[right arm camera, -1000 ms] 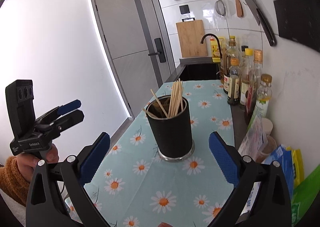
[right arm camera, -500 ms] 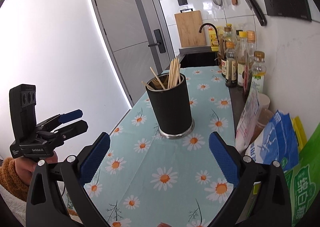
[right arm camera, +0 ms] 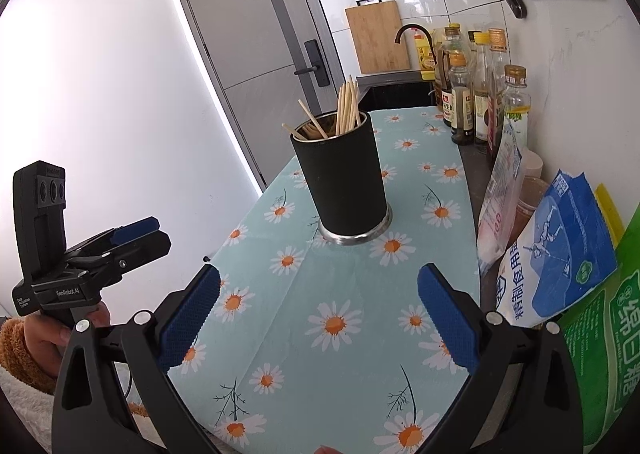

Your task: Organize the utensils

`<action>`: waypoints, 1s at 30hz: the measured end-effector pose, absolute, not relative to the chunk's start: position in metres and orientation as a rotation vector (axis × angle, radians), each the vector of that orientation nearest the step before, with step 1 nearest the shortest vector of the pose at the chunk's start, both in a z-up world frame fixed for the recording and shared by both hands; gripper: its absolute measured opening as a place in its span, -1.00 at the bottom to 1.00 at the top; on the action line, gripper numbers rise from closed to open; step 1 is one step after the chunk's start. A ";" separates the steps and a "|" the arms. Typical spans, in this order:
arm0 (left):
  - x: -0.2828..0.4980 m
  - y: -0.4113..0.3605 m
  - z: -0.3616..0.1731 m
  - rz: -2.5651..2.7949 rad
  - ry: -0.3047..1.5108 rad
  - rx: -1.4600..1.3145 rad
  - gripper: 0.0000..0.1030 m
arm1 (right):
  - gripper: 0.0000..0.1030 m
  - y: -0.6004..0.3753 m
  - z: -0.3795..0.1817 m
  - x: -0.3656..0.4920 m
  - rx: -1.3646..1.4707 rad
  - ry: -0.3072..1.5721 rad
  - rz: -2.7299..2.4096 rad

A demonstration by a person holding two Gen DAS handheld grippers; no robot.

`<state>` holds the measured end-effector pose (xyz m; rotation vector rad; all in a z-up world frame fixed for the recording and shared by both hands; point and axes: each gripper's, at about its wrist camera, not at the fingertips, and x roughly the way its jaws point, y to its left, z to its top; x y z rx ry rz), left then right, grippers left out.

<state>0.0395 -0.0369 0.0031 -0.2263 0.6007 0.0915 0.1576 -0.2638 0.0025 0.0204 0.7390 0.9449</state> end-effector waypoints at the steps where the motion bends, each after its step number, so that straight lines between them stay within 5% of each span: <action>1: 0.039 -0.037 0.002 0.090 0.605 -0.228 0.87 | 0.90 -0.264 0.002 0.157 0.020 0.744 0.942; 30: 0.038 -0.033 -0.015 0.097 0.658 -0.272 0.87 | 0.90 -0.258 -0.010 0.159 0.022 0.803 0.892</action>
